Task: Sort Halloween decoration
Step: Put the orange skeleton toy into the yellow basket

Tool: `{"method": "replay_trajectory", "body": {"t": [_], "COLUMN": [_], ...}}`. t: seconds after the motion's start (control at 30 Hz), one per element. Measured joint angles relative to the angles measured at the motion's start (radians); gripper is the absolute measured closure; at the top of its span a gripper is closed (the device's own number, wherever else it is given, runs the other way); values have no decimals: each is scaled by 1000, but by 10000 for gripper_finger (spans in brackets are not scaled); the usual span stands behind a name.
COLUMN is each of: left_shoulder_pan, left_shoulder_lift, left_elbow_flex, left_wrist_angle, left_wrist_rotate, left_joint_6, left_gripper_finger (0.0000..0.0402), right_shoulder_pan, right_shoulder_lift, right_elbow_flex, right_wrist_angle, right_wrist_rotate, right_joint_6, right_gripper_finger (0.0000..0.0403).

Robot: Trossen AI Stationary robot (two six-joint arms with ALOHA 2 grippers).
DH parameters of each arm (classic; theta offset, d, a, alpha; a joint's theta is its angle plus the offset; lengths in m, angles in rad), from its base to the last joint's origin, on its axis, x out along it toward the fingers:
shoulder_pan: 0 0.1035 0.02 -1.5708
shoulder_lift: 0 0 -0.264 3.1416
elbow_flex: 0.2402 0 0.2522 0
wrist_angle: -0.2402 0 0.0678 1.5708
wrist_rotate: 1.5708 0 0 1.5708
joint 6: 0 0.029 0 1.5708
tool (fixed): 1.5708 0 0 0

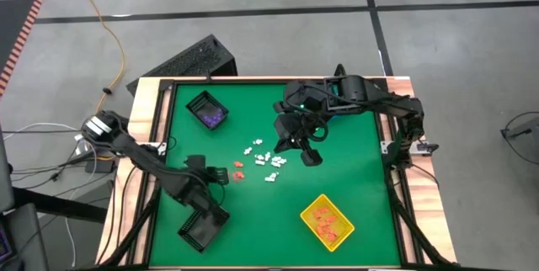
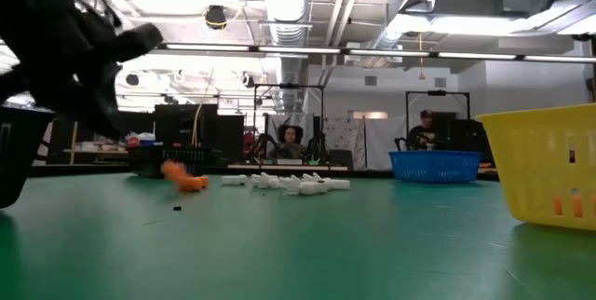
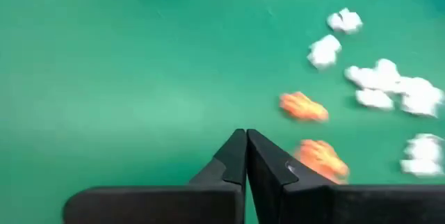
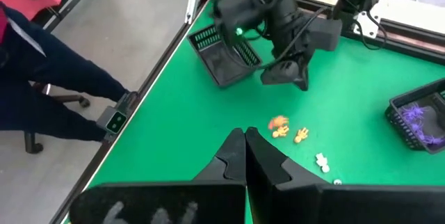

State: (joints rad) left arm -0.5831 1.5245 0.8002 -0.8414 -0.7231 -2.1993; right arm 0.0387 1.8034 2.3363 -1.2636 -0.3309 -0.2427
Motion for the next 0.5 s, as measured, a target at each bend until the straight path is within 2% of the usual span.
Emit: {"method": "replay_trajectory", "body": {"t": [0.13, 0.27, 0.37, 0.43, 0.5], "left_shoulder_pan": [-1, -2, -25, -50, -87], "left_shoulder_lift": [-101, -182, -275, -336, -404], "left_elbow_flex": [12, 6, 9, 8, 8], "left_wrist_angle": [153, 97, 128, 177, 276], "left_wrist_rotate": [-98, -108, -153, -200, -268], "left_joint_6": [186, 216, 287, 392, 532], "left_gripper_finger": [402, 402, 402, 402, 402], "right_shoulder_pan": [-7, -10, -18, -18, -18], "right_shoulder_lift": [0, 0, 0, 0, 0], "right_elbow_flex": [0, 0, -11, -35, -70], "right_wrist_angle": [8, -9, -10, 11, 53], "right_wrist_rotate": [0, -2, -56, -118, -135], "right_joint_6": [-7, -47, -80, -93, -99], "right_gripper_finger": [383, 383, 383, 383, 383]}}
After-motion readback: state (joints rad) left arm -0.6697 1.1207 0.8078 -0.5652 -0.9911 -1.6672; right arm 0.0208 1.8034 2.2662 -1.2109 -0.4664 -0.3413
